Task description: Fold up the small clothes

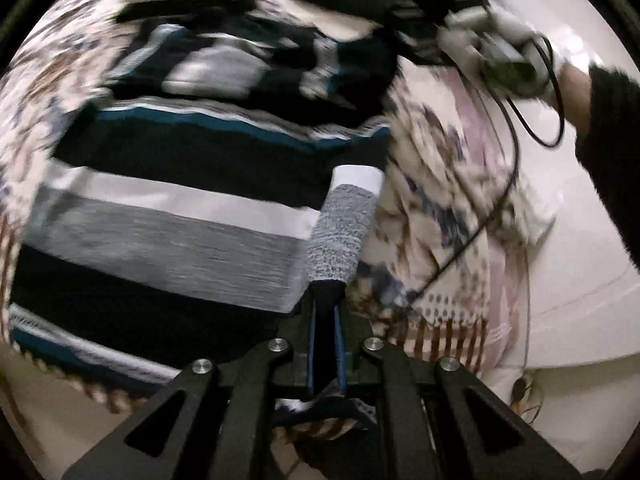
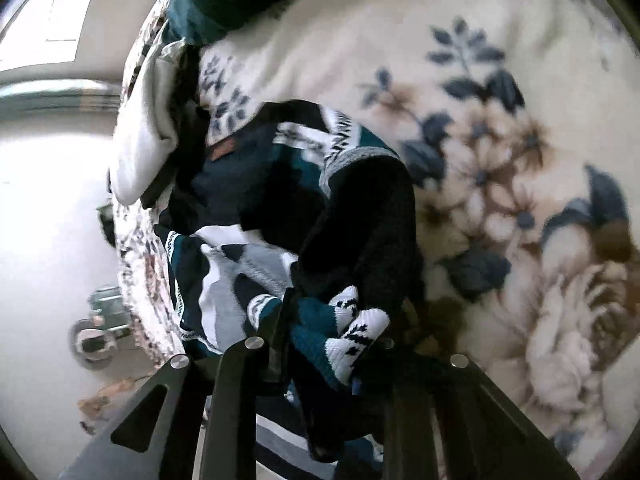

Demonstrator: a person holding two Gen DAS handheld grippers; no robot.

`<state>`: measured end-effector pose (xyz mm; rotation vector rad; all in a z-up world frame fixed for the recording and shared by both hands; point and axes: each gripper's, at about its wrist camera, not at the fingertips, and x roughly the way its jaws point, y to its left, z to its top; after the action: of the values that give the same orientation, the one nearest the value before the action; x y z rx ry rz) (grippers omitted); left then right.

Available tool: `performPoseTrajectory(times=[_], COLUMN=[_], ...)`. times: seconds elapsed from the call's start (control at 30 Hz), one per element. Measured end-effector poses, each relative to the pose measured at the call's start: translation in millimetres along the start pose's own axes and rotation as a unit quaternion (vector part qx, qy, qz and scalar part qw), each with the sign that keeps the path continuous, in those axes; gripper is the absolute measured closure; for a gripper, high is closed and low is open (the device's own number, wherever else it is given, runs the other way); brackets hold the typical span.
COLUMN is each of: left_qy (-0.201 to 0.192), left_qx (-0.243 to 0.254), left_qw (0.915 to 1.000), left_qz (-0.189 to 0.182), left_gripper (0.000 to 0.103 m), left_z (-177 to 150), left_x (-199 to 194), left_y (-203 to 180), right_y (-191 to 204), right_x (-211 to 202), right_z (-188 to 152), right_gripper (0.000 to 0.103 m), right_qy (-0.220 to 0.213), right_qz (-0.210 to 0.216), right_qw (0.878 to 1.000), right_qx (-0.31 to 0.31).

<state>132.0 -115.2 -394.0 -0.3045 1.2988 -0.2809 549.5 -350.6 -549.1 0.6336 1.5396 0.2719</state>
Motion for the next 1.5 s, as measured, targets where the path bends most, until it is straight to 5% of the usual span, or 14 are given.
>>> performPoseTrajectory(times=[0.27,0.5,0.7,0.83,0.93,1.03,1.13,1.2,1.4,1.5], left_qy=[-0.05,-0.066,-0.034,-0.004,-0.007,-0.006,0.004,-0.006,-0.083,-0.09], left_qx=[-0.096,-0.182,-0.237,-0.299,-0.329,-0.325,-0.305,-0.261,-0.145,-0.101], left_qw=[0.9941,0.9812,0.9708,0.954,0.9442,0.9455,0.9521,0.9647,0.9847,0.9893], left_qz=[-0.001,0.003,0.01,0.015,0.003,-0.014,-0.026,-0.031,-0.048,-0.054], left_gripper=[0.098,0.098,0.097,0.095,0.078,0.068,0.068,0.068,0.063,0.061], left_z=[12,10,1,-20,-32,-25,4,42,207,288], left_x=[-63,-72,-48,-51,-63,-66,-59,-53,-30,1], left_y=[118,224,295,346,370,373,357,342,295,274], right_y=[144,264,298,310,309,293,261,239,158,122], right_x=[22,156,233,234,202,161,125,103,63,69], right_z=[19,32,27,21,5,-25,-50,-57,-37,-10], right_gripper=[0.082,0.082,0.077,0.048,0.042,0.037,0.037,0.037,0.037,0.037], right_qy=[0.002,0.027,0.023,0.048,0.054,0.047,0.021,-0.004,-0.057,-0.073], right_qz=[-0.052,-0.137,-0.203,-0.158,-0.092,-0.07,-0.094,-0.112,-0.139,-0.126], right_qw=[0.998,0.989,0.979,0.985,0.991,0.992,0.99,0.989,0.987,0.989], right_qx=[-0.041,-0.044,-0.023,-0.057,-0.077,-0.094,-0.101,-0.102,-0.058,-0.03])
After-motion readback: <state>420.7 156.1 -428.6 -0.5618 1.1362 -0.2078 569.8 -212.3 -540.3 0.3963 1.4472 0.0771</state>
